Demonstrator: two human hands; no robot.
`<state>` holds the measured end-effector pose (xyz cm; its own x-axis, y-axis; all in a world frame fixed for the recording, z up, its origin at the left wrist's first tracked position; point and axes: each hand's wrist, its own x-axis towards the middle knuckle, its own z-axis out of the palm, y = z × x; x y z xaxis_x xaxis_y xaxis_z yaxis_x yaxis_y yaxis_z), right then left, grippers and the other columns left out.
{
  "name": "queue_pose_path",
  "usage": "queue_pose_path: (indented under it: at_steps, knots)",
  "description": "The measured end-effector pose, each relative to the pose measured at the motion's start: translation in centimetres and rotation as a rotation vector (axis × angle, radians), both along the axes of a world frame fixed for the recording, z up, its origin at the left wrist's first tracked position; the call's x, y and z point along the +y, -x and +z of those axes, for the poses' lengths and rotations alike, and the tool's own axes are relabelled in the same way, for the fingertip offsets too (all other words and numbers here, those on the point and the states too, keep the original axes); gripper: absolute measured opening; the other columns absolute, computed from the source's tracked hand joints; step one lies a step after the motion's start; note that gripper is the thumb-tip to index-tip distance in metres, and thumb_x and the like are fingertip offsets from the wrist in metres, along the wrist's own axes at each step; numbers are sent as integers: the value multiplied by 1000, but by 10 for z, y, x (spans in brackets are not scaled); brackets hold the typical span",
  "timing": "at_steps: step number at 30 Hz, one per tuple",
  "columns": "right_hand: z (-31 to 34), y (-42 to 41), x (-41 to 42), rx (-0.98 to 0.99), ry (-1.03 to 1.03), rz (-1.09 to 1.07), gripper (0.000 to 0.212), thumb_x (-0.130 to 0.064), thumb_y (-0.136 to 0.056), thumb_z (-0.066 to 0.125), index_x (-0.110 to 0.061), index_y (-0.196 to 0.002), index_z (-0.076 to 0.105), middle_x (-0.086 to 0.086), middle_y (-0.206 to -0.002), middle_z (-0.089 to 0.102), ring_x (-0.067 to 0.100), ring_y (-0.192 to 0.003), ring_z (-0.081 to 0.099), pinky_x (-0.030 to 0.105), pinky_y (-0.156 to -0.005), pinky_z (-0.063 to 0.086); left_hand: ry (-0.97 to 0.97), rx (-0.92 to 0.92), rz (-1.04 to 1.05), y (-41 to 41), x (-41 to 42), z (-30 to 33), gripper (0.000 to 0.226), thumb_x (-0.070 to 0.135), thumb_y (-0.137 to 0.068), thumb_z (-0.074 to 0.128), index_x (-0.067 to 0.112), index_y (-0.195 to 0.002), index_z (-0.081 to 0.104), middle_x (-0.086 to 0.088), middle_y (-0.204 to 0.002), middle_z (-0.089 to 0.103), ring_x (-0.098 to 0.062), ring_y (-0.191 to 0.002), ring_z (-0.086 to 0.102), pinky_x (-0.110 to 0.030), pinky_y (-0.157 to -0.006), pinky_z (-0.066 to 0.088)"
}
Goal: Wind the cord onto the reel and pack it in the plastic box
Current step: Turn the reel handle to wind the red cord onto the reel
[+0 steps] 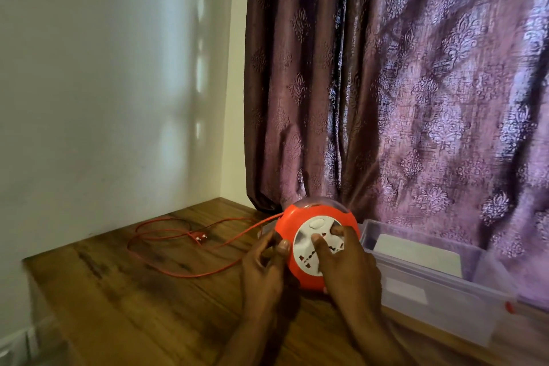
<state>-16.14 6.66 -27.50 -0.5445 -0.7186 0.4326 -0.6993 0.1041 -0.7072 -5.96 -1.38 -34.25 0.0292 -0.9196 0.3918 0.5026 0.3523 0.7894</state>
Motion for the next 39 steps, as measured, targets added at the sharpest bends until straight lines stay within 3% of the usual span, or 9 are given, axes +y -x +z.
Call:
queue_pose_path:
  at_steps: [3,7,10,16,20,26,31,34,39]
  knots:
    - [2,-2,0,-122,7,82,43,-58,-88,49,-30,-121,47,4,-108,70,32,-92,67,39,-90,49,-18,9,5,-3,-3,0,62,69,-71,81,37,-124,74,-3,-125,78,-33,-115,75,-61,-92,61]
    - [3,-8,7,286,-22,-9,51,-53,-92,43,-31,-135,29,3,-129,57,31,-112,58,40,-86,48,-50,34,23,-4,-1,0,54,54,-77,80,32,-126,74,-4,-123,79,-34,-112,76,-62,-92,61]
    - [2,-10,6,508,-72,75,57,-39,-93,44,-42,-141,13,0,-146,30,28,-126,45,42,-91,49,-79,44,40,-6,-2,0,43,46,-82,81,33,-123,74,-2,-119,81,-34,-109,77,-63,-91,61]
    - [-4,-6,3,610,-245,154,59,-37,-97,42,-53,-142,6,3,-156,5,36,-140,25,49,-108,37,-100,24,12,-4,-2,0,53,73,-56,83,53,-104,77,6,-111,82,-30,-104,79,-59,-86,64]
    - [-4,-2,4,604,-225,113,60,-40,-96,45,-54,-141,7,6,-150,18,36,-131,40,46,-97,49,-69,26,0,-4,-2,1,75,80,-52,84,42,-116,76,2,-115,82,-31,-105,79,-60,-86,64]
    - [-6,0,2,173,-32,36,57,-64,-82,55,-49,-132,32,2,-125,60,30,-114,56,41,-90,47,-56,-16,-19,-1,3,1,47,53,-77,78,35,-121,76,-4,-120,80,-36,-114,75,-60,-92,62]
    - [-6,-3,1,20,56,65,44,-51,-87,58,-41,-128,44,3,-124,63,28,-114,56,41,-94,48,5,-48,28,-5,0,2,52,53,-83,74,27,-128,74,-7,-124,78,-35,-115,74,-62,-96,59]
    - [-5,-3,3,215,17,77,48,-45,-92,51,-40,-137,33,0,-130,58,27,-117,55,40,-93,49,1,-20,42,-7,1,5,54,53,-80,73,25,-127,74,-7,-124,79,-35,-115,74,-62,-97,59]
    - [-8,-6,1,624,-138,177,65,-34,-94,50,-51,-142,10,-1,-155,9,30,-140,25,44,-105,42,-18,2,33,-8,3,7,40,49,-83,78,31,-118,77,-5,-115,82,-34,-105,78,-63,-90,62]
